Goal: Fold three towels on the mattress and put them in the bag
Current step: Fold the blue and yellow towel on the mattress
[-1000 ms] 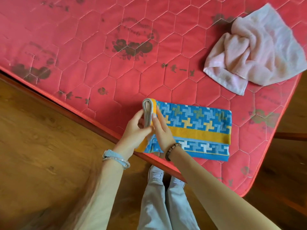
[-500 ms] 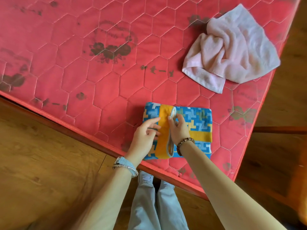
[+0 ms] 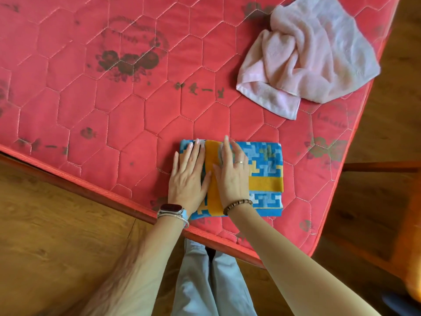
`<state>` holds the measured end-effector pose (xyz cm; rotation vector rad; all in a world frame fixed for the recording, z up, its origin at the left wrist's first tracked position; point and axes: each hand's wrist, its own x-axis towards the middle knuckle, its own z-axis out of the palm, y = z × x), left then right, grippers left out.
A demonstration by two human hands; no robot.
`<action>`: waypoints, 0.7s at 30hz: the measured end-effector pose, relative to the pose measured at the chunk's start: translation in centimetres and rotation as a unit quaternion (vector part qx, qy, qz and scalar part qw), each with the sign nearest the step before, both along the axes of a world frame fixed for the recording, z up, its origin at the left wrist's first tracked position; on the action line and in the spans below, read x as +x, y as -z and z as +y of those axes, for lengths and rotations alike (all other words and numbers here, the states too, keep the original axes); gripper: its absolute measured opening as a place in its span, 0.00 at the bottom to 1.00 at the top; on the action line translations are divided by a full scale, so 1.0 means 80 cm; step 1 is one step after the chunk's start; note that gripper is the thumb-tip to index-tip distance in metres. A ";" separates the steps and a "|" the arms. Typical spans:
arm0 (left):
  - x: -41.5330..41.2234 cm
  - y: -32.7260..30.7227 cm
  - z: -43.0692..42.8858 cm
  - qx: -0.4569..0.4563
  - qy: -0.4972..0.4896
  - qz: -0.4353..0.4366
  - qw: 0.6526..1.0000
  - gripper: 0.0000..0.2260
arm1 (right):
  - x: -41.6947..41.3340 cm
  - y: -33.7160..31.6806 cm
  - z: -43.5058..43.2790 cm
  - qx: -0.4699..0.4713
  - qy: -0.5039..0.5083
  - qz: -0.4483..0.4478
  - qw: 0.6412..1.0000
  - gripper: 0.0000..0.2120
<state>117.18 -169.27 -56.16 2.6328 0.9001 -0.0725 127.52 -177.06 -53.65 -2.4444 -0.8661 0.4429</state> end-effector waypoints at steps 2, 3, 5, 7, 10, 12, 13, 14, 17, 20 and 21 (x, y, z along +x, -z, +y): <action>0.002 0.003 -0.003 0.000 -0.007 -0.007 1.000 0.29 | 0.002 0.003 0.000 -0.003 -0.113 -0.102 0.988 0.32; 0.003 0.004 -0.003 0.000 -0.007 -0.009 1.000 0.29 | 0.002 0.007 -0.001 -0.008 -0.165 -0.121 0.979 0.29; 0.001 0.006 -0.003 0.007 -0.002 -0.009 1.000 0.28 | 0.006 0.013 0.000 -0.048 -0.202 -0.117 0.971 0.24; -0.001 0.007 0.000 0.012 0.009 -0.007 1.000 0.28 | 0.011 0.019 -0.002 -0.098 -0.200 -0.077 0.972 0.25; 0.000 0.007 0.004 0.003 0.018 -0.004 1.000 0.28 | 0.021 0.024 -0.009 -0.136 -0.224 -0.075 0.962 0.28; -0.003 0.006 0.006 -0.004 0.025 -0.004 1.000 0.29 | 0.023 0.019 -0.011 -0.150 -0.232 -0.084 0.957 0.29; -0.006 0.006 0.007 -0.012 0.026 -0.007 1.000 0.30 | 0.020 0.015 -0.013 -0.149 -0.230 -0.081 0.958 0.30; -0.008 0.006 0.008 -0.022 0.026 -0.012 0.999 0.30 | 0.015 0.011 -0.018 -0.144 -0.226 -0.074 0.961 0.31; -0.013 0.007 0.014 -0.044 0.033 -0.022 0.998 0.31 | -0.008 0.009 -0.053 -0.144 -0.260 -0.060 0.953 0.34; -0.013 0.006 0.021 -0.069 0.046 -0.041 0.996 0.32 | -0.025 0.014 -0.084 -0.178 -0.280 -0.073 0.940 0.33; -0.013 0.004 0.021 -0.088 0.040 -0.058 0.994 0.31 | -0.027 0.014 -0.087 -0.183 -0.276 -0.078 0.940 0.33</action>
